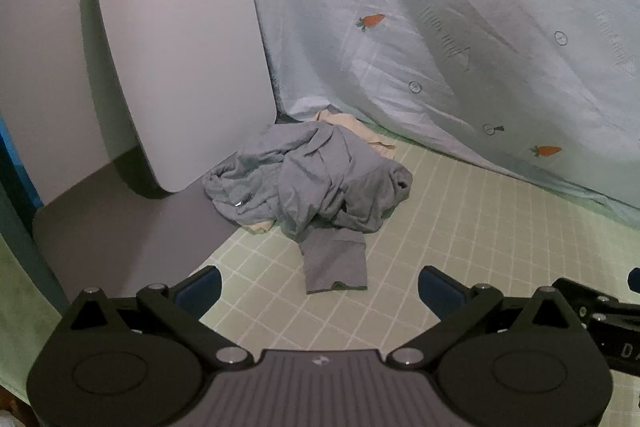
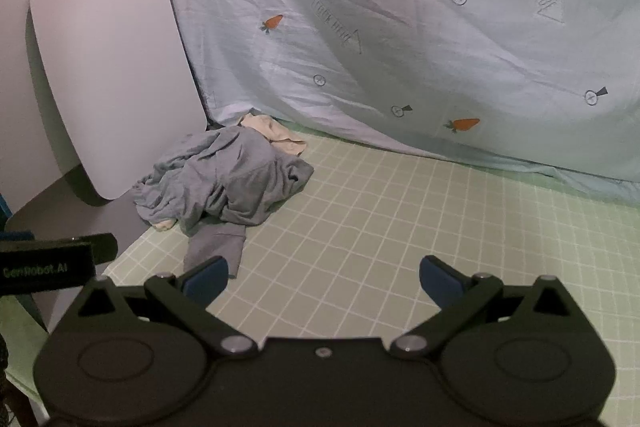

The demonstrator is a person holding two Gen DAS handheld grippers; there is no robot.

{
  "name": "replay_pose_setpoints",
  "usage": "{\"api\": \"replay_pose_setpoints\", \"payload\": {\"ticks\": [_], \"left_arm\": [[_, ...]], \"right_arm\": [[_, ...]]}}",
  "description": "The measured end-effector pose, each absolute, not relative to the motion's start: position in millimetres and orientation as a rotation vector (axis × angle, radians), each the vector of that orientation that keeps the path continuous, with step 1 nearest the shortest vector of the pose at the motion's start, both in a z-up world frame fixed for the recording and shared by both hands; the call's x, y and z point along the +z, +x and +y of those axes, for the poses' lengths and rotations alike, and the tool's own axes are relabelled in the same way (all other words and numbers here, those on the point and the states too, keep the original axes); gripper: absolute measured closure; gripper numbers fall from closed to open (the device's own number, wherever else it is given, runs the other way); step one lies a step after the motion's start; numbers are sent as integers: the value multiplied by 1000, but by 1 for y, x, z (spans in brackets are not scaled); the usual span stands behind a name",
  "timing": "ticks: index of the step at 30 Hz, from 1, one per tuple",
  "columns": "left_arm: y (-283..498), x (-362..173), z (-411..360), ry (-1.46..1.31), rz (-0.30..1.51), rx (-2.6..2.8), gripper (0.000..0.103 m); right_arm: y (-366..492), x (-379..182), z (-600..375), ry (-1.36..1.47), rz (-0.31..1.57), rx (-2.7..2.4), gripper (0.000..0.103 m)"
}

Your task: Fold clothes

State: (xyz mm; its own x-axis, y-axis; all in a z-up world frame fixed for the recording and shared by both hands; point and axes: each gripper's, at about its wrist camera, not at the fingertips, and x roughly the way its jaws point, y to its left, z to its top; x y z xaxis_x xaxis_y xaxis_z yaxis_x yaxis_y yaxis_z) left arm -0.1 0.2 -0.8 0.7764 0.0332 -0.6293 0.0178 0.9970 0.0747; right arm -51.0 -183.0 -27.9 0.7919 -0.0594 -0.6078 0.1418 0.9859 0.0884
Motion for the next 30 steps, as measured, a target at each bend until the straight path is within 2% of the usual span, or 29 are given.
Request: {"api": "replay_pose_setpoints", "payload": {"ticks": [30], "left_arm": [[4, -14, 4, 72, 729, 5, 0]], "right_arm": [[-43, -36, -180, 142, 667, -122, 0]]}}
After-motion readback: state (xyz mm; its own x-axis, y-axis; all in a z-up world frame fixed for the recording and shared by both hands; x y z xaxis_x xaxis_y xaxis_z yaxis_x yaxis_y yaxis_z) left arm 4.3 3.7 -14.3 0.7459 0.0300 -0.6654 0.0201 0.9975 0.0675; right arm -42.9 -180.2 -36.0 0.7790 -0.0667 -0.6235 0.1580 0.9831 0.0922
